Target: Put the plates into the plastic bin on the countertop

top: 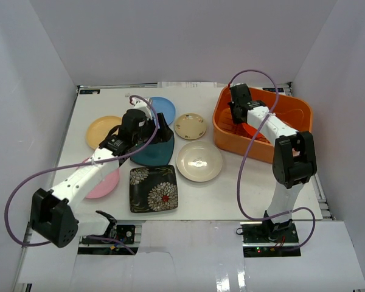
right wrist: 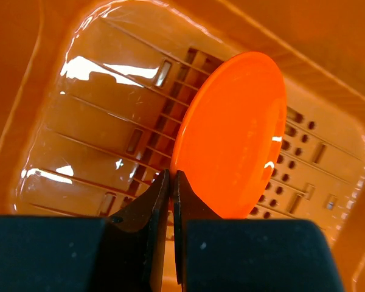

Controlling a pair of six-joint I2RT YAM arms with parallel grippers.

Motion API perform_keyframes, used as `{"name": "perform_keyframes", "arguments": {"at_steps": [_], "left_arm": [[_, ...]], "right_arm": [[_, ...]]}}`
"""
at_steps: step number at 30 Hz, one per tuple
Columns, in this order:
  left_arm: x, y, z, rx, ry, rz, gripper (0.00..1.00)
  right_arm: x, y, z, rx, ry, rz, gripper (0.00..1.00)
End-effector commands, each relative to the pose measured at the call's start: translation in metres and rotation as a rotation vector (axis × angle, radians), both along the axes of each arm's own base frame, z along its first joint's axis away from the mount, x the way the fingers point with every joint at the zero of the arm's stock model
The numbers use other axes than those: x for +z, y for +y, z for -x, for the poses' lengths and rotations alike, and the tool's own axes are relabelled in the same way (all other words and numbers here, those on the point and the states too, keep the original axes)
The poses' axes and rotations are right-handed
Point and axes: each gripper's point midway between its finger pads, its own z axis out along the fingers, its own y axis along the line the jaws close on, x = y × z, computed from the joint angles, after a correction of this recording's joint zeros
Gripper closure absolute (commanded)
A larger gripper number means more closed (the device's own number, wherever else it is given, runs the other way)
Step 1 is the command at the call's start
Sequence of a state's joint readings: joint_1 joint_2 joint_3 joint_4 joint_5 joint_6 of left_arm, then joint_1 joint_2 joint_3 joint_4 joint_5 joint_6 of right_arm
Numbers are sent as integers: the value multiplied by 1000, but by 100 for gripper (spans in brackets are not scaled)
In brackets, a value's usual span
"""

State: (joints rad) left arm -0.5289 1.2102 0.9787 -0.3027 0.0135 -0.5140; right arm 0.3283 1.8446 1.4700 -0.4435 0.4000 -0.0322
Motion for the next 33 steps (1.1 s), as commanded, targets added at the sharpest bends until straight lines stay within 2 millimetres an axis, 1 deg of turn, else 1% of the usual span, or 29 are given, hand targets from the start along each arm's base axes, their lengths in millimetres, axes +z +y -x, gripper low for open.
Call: {"name": "perform_keyframes", "arguments": {"at_steps": [1, 2, 3, 4, 5, 6, 9, 10, 11, 12, 13, 14, 15, 16, 17, 18, 19, 20, 21, 22, 23, 24, 25, 26, 27, 28, 30, 32, 33], "left_arm": [[13, 17, -44, 129, -20, 12, 12], [0, 31, -60, 170, 19, 13, 12], [-3, 27, -64, 162, 33, 16, 12], [-7, 46, -78, 215, 43, 12, 12], [-13, 55, -91, 245, 58, 10, 12], [-15, 69, -101, 269, 66, 20, 12], [-37, 92, -126, 335, 103, -4, 12], [-43, 103, -134, 362, 114, -8, 13], [-42, 107, -144, 368, 116, 2, 13], [-60, 114, -152, 377, 159, 8, 15], [-65, 115, -157, 373, 176, 22, 16], [-64, 118, -165, 379, 172, 32, 16], [-80, 124, -173, 396, 198, 23, 18], [-84, 127, -178, 400, 204, 23, 19], [-88, 128, -184, 399, 208, 24, 20], [-94, 130, -195, 394, 207, 14, 21], [-95, 130, -201, 390, 206, 12, 25], [-97, 129, -206, 384, 206, 12, 26], [-91, 130, -216, 384, 183, 14, 28], [-104, 130, -220, 384, 202, -1, 30], [-108, 131, -224, 384, 204, -9, 31], [-107, 132, -230, 390, 199, -16, 32], [-111, 133, -233, 390, 204, -23, 33], [-126, 133, -234, 388, 231, -35, 36], [-126, 134, -238, 394, 229, -42, 38], [-139, 135, -239, 396, 250, -50, 39], [-146, 135, -242, 396, 259, -59, 44], [-146, 136, -249, 399, 253, -63, 48], [-153, 137, -250, 401, 264, -66, 53]], "right_arm": [[4, 9, -17, 12, -63, -60, 92], [-4, 8, -16, 3, -49, -61, 92], [-9, 8, -15, 2, -39, -59, 92], [-12, 6, -15, -6, -33, -54, 91], [-14, 7, -14, -6, -28, -55, 89], [-15, 7, -12, 0, -27, -63, 81], [-12, 13, -10, -12, -37, -112, 60], [-7, 14, -8, -9, -49, -125, 50], [-2, 16, -8, -5, -59, -138, 47], [3, 18, -6, 0, -66, -161, 44], [15, 19, -5, 5, -90, -177, 41], [22, 22, -3, 14, -104, -190, 41], [28, 25, -1, 27, -114, -211, 41], [44, 27, 2, 33, -151, -242, 40], [50, 31, 5, 48, -169, -266, 40], [69, 36, 11, 79, -213, -304, 40], [74, 42, 15, 94, -230, -324, 40], [73, 45, 21, 107, -241, -341, 40], [77, 51, 27, 130, -248, -367, 40], [89, 57, 35, 154, -277, -391, 40], [84, 61, 43, 169, -266, -407, 40], [97, 67, 49, 198, -300, -432, 40], [98, 73, 55, 217, -304, -441, 41], [95, 75, 61, 225, -300, -450, 41], [102, 80, 68, 247, -314, -462, 41], [103, 80, 71, 250, -316, -465, 41], [111, 81, 78, 262, -334, -478, 41], [116, 84, 83, 277, -340, -491, 41], [121, 86, 87, 288, -346, -507, 41]]}}
